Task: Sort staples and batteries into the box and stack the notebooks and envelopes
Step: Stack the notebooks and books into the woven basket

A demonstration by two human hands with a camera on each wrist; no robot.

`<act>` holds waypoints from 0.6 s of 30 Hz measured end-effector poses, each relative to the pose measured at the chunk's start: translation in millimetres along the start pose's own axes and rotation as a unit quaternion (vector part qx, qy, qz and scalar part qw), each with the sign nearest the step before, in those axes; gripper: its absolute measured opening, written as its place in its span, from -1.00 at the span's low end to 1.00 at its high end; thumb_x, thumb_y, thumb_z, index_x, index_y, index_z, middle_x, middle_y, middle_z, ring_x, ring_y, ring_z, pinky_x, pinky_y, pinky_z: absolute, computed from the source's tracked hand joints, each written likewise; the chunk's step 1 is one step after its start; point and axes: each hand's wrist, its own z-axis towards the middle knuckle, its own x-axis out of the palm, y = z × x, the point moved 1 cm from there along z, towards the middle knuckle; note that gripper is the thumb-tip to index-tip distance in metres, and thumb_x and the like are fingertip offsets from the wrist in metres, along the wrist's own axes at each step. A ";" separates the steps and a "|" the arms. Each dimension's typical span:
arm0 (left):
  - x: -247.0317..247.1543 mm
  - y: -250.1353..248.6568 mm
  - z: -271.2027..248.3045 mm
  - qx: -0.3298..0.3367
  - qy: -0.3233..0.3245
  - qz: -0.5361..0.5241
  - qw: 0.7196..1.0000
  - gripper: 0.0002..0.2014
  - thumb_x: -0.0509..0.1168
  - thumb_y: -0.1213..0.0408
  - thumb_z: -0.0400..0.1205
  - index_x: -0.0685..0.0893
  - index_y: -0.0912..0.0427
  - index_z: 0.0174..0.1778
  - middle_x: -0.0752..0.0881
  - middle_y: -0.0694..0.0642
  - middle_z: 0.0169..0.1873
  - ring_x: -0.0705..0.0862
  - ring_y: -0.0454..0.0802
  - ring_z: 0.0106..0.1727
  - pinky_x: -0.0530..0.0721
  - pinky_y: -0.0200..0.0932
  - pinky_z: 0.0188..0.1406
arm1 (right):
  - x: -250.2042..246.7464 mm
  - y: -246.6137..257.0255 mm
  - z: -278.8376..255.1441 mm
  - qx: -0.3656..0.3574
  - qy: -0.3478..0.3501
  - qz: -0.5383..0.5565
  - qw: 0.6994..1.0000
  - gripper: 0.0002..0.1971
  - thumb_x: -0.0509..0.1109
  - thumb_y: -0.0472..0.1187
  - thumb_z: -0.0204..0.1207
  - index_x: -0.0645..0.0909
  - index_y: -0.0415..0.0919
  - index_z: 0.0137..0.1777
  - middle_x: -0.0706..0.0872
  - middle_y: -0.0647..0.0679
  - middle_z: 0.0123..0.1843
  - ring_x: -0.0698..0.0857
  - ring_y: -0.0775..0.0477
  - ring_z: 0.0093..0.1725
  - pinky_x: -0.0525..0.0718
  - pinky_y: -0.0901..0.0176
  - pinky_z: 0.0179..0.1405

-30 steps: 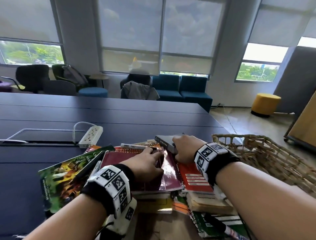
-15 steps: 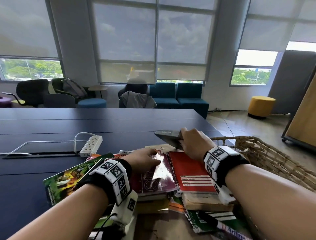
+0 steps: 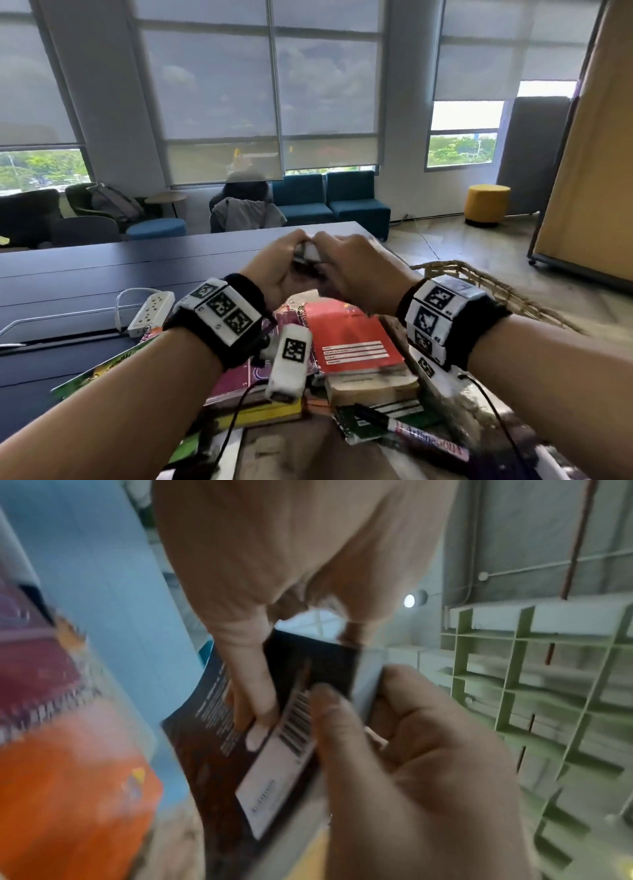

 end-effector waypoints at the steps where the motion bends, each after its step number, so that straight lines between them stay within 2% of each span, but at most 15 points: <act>1: 3.0 -0.4 0.2 0.009 -0.007 -0.008 1.000 -0.81 0.14 0.29 0.77 0.63 0.26 0.06 0.66 0.20 -0.24 0.68 0.00 -0.33 0.82 -0.14 -0.41 | -2.2 1.5 -4.3 -0.015 0.010 -0.019 1.000 -0.72 0.39 -0.22 0.67 0.47 -0.10 0.33 0.74 -0.06 -0.04 0.70 -0.13 -0.20 0.53 0.11 -0.24; 3: 5.4 -0.1 2.8 0.024 -0.020 -0.005 1.000 -0.85 0.13 0.40 0.72 0.60 0.30 0.00 0.64 0.21 -0.29 0.66 -0.02 -0.43 0.75 -0.19 -0.53 | -9.9 3.5 -11.1 -0.047 0.005 -0.025 0.999 -0.73 0.41 -0.19 0.69 0.53 -0.17 0.34 0.75 -0.04 -0.08 0.71 -0.12 -0.22 0.57 0.10 -0.26; 5: 9.4 0.4 3.9 0.054 -0.033 0.033 0.997 -0.86 0.16 0.46 0.66 0.59 0.29 -0.16 0.62 0.20 -0.37 0.62 -0.01 -0.50 0.65 -0.21 -0.57 | -25.2 -2.5 -17.6 -0.048 -0.011 0.047 0.998 -0.76 0.41 -0.02 0.68 0.64 -0.15 0.21 0.78 0.03 -0.12 0.73 0.01 -0.23 0.70 0.07 -0.21; 7: 9.6 -1.3 4.3 0.110 -0.032 0.079 0.990 -0.88 0.20 0.50 0.65 0.65 0.35 -0.09 0.67 0.24 -0.30 0.67 0.00 -0.42 0.66 -0.18 -0.48 | -42.0 -22.2 -20.1 0.024 -0.027 0.142 0.989 -0.74 0.42 0.07 0.66 0.68 -0.09 0.18 0.81 0.08 -0.03 0.78 0.10 -0.09 0.77 0.09 -0.04; 9: 13.0 -5.2 2.9 0.148 -0.005 0.099 0.984 -0.74 0.21 0.51 0.66 0.72 0.31 0.20 0.79 0.28 -0.10 0.77 0.04 -0.25 0.75 -0.11 -0.30 | -59.4 -50.4 -25.4 0.137 -0.040 0.187 0.972 -0.66 0.47 0.04 0.65 0.61 -0.04 0.35 0.77 0.05 0.18 0.77 0.08 0.09 0.77 0.10 0.08; 11: 20.4 -9.3 4.1 0.161 0.031 0.100 0.981 -0.64 0.20 0.51 0.69 0.72 0.17 0.34 0.84 0.25 0.05 0.79 0.05 -0.14 0.80 -0.13 -0.20 | -74.6 -81.4 -37.0 0.246 -0.046 0.226 0.941 -0.47 0.49 0.02 0.64 0.46 -0.03 0.56 0.62 0.03 0.40 0.71 0.03 0.21 0.71 0.21 0.06; 13: 24.5 -15.2 5.2 0.175 0.071 0.115 0.975 -0.60 0.22 0.52 0.70 0.70 0.14 0.41 0.82 0.28 0.16 0.80 0.08 -0.07 0.82 -0.14 -0.12 | -83.0 -95.6 -44.9 0.318 -0.041 0.298 0.899 -0.31 0.50 -0.04 0.63 0.31 -0.09 0.69 0.53 0.01 0.48 0.65 0.11 0.16 0.64 0.39 -0.03; 14: 30.9 -15.2 6.8 0.179 0.096 0.123 0.971 -0.59 0.24 0.53 0.70 0.69 0.16 0.43 0.81 0.30 0.20 0.79 0.13 -0.03 0.83 -0.12 -0.06 | -86.0 -104.1 -52.6 0.338 -0.037 0.338 0.877 -0.28 0.52 -0.07 0.61 0.30 -0.11 0.71 0.56 -0.02 0.50 0.67 0.06 0.20 0.64 0.33 0.09; 16: 41.6 -14.7 8.9 0.191 0.143 0.142 0.961 -0.59 0.26 0.56 0.69 0.68 0.19 0.44 0.79 0.35 0.25 0.77 0.21 0.06 0.82 -0.08 0.05 | -88.9 -115.8 -67.0 0.359 -0.013 0.426 0.830 -0.36 0.53 -0.14 0.54 0.47 -0.18 0.61 0.70 -0.16 0.45 0.70 -0.24 0.38 0.63 -0.02 0.37; 18: 52.5 -12.0 12.2 0.193 0.174 0.160 0.952 -0.59 0.29 0.56 0.69 0.68 0.19 0.44 0.80 0.33 0.24 0.79 0.18 0.05 0.82 -0.08 0.04 | -91.5 -120.7 -83.4 0.381 0.034 0.497 0.779 -0.43 0.56 -0.18 0.46 0.60 -0.33 0.47 0.75 -0.32 0.37 0.69 -0.39 0.39 0.62 -0.26 0.42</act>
